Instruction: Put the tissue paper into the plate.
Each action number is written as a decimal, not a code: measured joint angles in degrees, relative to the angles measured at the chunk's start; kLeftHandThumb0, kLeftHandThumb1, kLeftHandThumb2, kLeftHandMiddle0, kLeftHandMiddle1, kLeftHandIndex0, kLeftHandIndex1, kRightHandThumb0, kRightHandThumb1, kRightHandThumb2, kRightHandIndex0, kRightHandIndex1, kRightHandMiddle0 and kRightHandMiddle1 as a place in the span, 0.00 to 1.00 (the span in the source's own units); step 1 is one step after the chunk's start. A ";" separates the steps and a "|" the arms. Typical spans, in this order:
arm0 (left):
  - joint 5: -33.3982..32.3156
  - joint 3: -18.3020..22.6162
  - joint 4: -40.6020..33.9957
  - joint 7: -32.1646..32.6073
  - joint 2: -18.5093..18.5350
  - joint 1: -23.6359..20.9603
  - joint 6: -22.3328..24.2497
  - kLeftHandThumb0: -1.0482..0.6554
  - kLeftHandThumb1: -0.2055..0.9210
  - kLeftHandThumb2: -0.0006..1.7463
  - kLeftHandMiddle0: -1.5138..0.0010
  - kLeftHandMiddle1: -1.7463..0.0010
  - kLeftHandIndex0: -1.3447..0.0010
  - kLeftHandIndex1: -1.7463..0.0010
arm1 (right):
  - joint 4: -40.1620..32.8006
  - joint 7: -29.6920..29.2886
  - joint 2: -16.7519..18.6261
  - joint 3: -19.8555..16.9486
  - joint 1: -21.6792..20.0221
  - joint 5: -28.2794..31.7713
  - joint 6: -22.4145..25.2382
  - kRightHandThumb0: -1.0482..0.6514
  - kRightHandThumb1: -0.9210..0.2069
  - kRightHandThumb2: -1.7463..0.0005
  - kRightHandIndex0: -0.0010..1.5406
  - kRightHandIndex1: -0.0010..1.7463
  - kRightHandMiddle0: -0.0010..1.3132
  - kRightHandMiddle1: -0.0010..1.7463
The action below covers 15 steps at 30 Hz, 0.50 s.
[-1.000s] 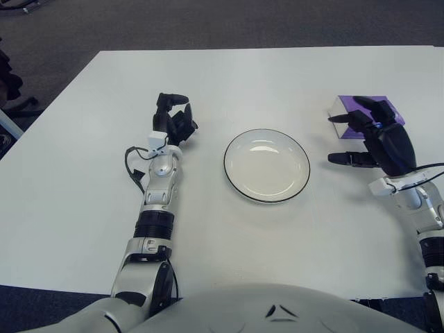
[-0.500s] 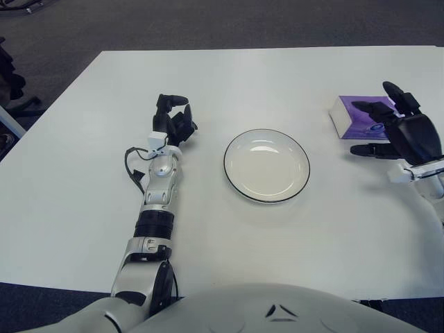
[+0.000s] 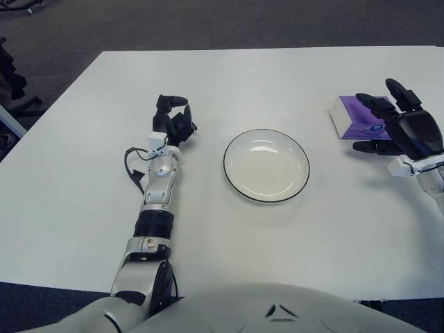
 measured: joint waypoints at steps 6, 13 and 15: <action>0.00 0.02 0.21 0.00 0.04 -0.04 -0.06 0.40 0.86 0.42 0.43 0.00 0.78 0.00 | 1.90 2.24 -2.05 1.66 -2.77 0.09 0.80 0.00 0.00 0.79 0.06 0.00 0.16 0.01; 0.01 0.02 0.47 -0.01 0.19 -0.06 -0.26 0.40 0.85 0.42 0.43 0.00 0.77 0.00 | 4.38 6.14 -3.02 3.82 -6.28 0.50 2.16 0.00 0.00 0.74 0.04 0.00 0.14 0.00; 0.01 0.02 0.54 -0.01 0.23 -0.07 -0.29 0.40 0.85 0.42 0.43 0.00 0.77 0.00 | 4.97 7.90 -3.02 4.47 -7.25 0.90 2.75 0.00 0.00 0.73 0.03 0.00 0.13 0.00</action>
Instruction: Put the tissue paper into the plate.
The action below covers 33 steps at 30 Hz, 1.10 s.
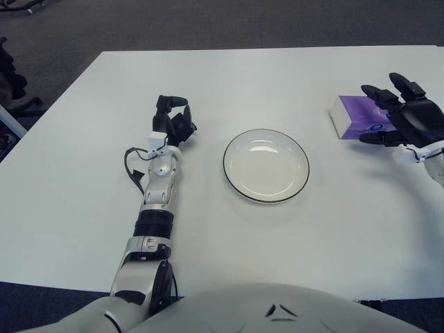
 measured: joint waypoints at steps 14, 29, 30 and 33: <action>0.06 -0.05 0.11 0.00 0.03 -0.09 -0.21 0.40 0.85 0.43 0.42 0.00 0.77 0.00 | 5.00 10.49 0.39 3.85 -7.20 4.30 3.41 0.00 0.00 0.72 0.01 0.00 0.09 0.00; 0.94 -0.06 -0.04 0.00 0.02 -0.08 -0.32 0.40 0.85 0.43 0.43 0.00 0.77 0.00 | 14.77 22.13 2.73 6.35 -13.51 11.02 4.06 0.00 0.00 0.73 0.00 0.00 0.07 0.00; 0.95 -0.06 -0.04 0.00 0.02 -0.08 -0.37 0.40 0.85 0.43 0.43 0.00 0.77 0.00 | 15.32 22.61 2.98 6.47 -13.87 11.25 4.19 0.00 0.00 0.73 0.00 0.00 0.07 0.00; 0.95 -0.04 -0.05 0.00 0.02 -0.08 -0.58 0.40 0.85 0.43 0.43 0.00 0.77 0.00 | 17.39 23.93 3.61 6.77 -15.39 12.17 4.72 0.00 0.00 0.74 0.00 0.00 0.07 0.00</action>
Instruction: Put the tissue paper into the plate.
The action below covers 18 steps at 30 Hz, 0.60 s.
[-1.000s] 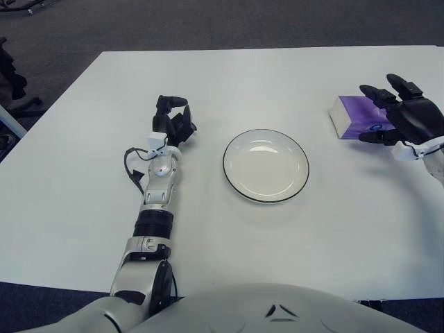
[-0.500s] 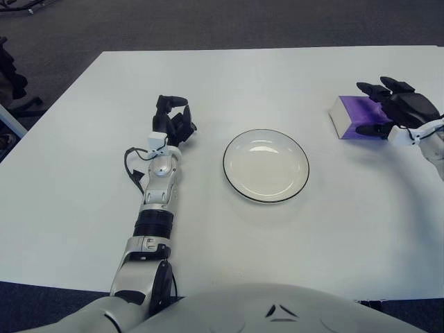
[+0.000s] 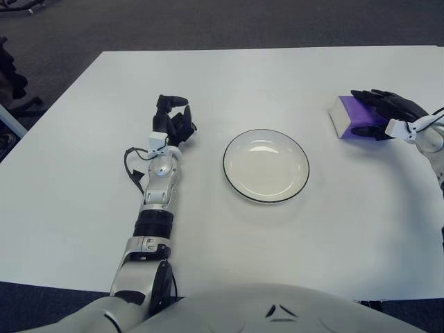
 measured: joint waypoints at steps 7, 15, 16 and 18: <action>0.00 0.00 -0.14 0.00 -0.01 0.01 -0.22 0.40 0.85 0.43 0.43 0.00 0.77 0.00 | 4.85 2.82 1.23 0.54 -4.10 1.64 1.30 0.00 0.00 0.76 0.00 0.00 0.07 0.00; 0.00 0.04 -0.18 0.00 -0.03 0.03 -0.53 0.40 0.85 0.43 0.43 0.00 0.77 0.00 | 10.54 6.01 2.70 0.67 -7.69 4.91 1.85 0.01 0.00 0.77 0.00 0.00 0.07 0.00; 0.00 0.04 -0.18 0.00 -0.03 0.03 -0.55 0.40 0.85 0.43 0.43 0.00 0.77 0.00 | 11.01 6.30 2.76 0.67 -7.96 5.18 1.84 0.01 0.00 0.78 0.00 0.00 0.07 0.00; 0.00 0.07 -0.19 0.00 -0.03 0.03 -0.56 0.40 0.85 0.43 0.43 0.00 0.77 0.00 | 12.15 7.03 2.81 0.67 -8.62 5.70 1.84 0.01 0.00 0.78 0.00 0.00 0.07 0.00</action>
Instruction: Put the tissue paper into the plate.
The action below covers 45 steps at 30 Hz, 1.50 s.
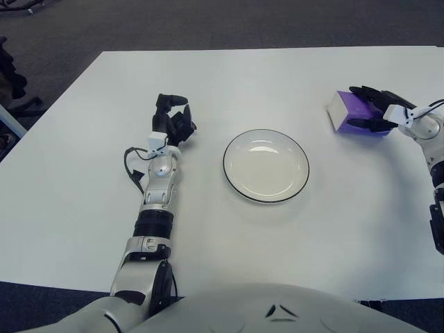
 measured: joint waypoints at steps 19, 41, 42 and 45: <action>-0.01 0.22 -0.02 0.00 0.02 0.06 -0.27 0.40 0.85 0.42 0.43 0.00 0.77 0.00 | 4.99 -7.05 -0.15 4.61 -1.42 -1.60 -5.41 0.33 0.00 0.93 0.34 0.36 0.43 0.52; -0.01 0.51 0.02 -0.02 -0.06 0.04 -0.97 0.40 0.85 0.42 0.44 0.00 0.78 0.00 | 7.84 -25.52 -0.46 6.68 2.95 -1.54 -18.25 0.62 0.49 0.29 0.36 0.95 0.32 1.00; -0.01 0.51 0.02 -0.02 -0.06 0.04 -1.01 0.40 0.85 0.42 0.44 0.00 0.78 0.00 | 7.94 -25.61 -0.48 6.53 3.11 -1.27 -18.71 0.62 0.49 0.29 0.36 0.96 0.32 1.00; -0.01 0.52 0.02 -0.02 -0.06 0.04 -1.03 0.40 0.85 0.42 0.44 0.00 0.78 0.00 | 8.09 -26.02 -0.54 6.18 3.59 -0.86 -19.75 0.62 0.50 0.28 0.36 0.96 0.32 1.00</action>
